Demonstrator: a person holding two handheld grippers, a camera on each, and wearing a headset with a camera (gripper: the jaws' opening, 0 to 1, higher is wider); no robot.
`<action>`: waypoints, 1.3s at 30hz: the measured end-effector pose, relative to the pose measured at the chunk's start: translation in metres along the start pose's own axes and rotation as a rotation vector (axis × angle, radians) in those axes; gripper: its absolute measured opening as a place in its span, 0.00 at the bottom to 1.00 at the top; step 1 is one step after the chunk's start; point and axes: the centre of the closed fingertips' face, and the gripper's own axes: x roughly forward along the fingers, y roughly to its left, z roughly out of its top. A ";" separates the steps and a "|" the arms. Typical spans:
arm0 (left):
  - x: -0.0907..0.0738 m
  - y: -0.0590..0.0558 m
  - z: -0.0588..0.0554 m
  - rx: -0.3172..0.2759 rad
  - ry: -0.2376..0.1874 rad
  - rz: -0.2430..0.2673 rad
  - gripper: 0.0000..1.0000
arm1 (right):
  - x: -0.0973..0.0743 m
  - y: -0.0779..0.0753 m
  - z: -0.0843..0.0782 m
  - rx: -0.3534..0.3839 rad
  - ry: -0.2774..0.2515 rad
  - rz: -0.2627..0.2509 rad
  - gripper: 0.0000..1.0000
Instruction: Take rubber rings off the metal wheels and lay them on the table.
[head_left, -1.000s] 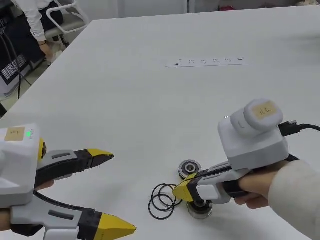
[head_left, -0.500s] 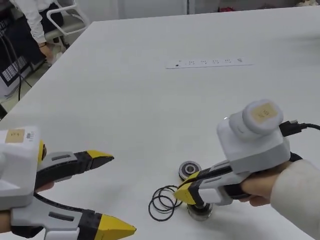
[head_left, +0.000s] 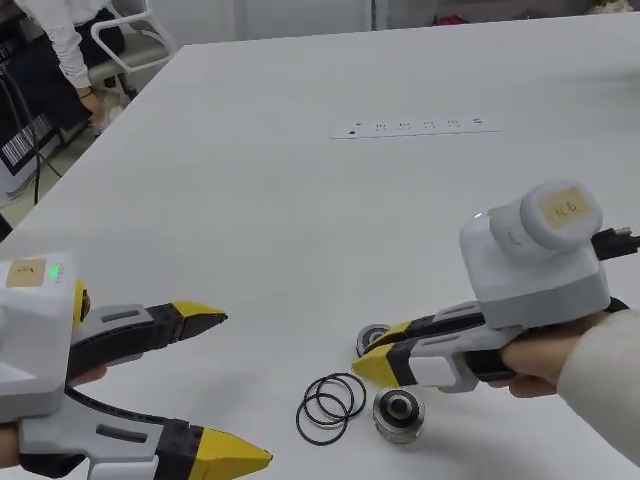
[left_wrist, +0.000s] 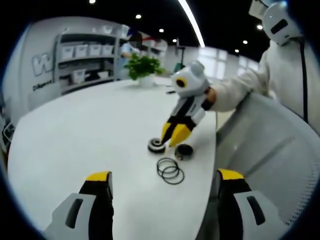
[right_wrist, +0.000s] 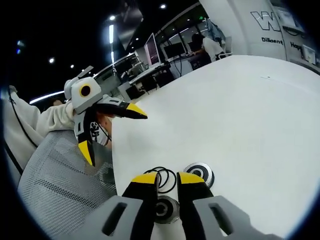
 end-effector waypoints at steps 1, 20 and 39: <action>0.000 0.000 0.001 0.003 0.001 -0.001 0.87 | -0.001 0.000 0.001 0.001 -0.007 0.000 0.12; -0.005 0.009 0.044 0.042 -0.065 0.008 0.86 | -0.020 -0.021 0.006 -0.031 -0.048 -0.038 0.21; 0.023 0.016 0.105 0.250 -0.100 0.023 0.64 | -0.019 -0.038 -0.014 -0.052 -0.012 -0.073 0.22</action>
